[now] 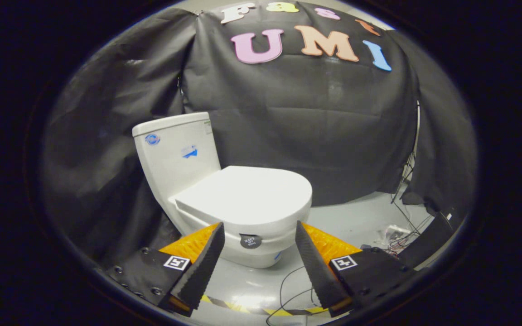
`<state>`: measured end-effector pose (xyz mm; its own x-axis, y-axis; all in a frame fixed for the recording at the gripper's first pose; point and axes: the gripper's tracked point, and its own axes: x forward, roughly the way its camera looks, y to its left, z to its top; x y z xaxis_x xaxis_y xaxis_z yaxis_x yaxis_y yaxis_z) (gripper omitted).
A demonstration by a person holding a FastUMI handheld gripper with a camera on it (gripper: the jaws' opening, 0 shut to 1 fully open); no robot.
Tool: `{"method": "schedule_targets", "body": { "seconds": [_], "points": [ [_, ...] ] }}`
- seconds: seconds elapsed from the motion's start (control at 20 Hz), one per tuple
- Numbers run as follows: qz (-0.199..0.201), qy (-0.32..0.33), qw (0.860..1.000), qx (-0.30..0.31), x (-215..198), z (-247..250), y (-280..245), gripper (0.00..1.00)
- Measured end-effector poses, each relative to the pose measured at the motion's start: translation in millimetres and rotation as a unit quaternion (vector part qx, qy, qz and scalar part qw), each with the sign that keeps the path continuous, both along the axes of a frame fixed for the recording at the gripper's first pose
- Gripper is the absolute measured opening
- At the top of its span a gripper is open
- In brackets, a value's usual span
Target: Open the toilet lid.
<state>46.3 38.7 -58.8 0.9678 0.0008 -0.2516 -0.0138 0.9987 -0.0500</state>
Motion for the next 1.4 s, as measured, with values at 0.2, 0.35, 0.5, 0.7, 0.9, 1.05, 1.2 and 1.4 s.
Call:
{"method": "schedule_targets", "body": {
  "seconds": [0.2,0.35,0.5,0.7,0.9,1.05,1.2,1.4],
  "points": [
    [-0.003,0.021,0.999,0.025,25,-22,4,0.97],
    [-0.015,0.043,0.993,0.105,41,-41,5,0.97],
    [-0.064,0.053,0.977,0.194,52,-55,-15,0.99],
    [-0.149,0.089,0.944,0.279,46,-93,-40,0.99],
    [-0.200,0.127,0.928,0.287,37,-125,-46,0.99],
    [-0.193,0.132,0.908,0.347,40,-129,-29,0.99],
    [-0.206,0.114,0.894,0.380,41,-131,-43,0.99],
    [-0.205,0.103,0.877,0.423,44,-138,-56,0.99]
  ]
}}
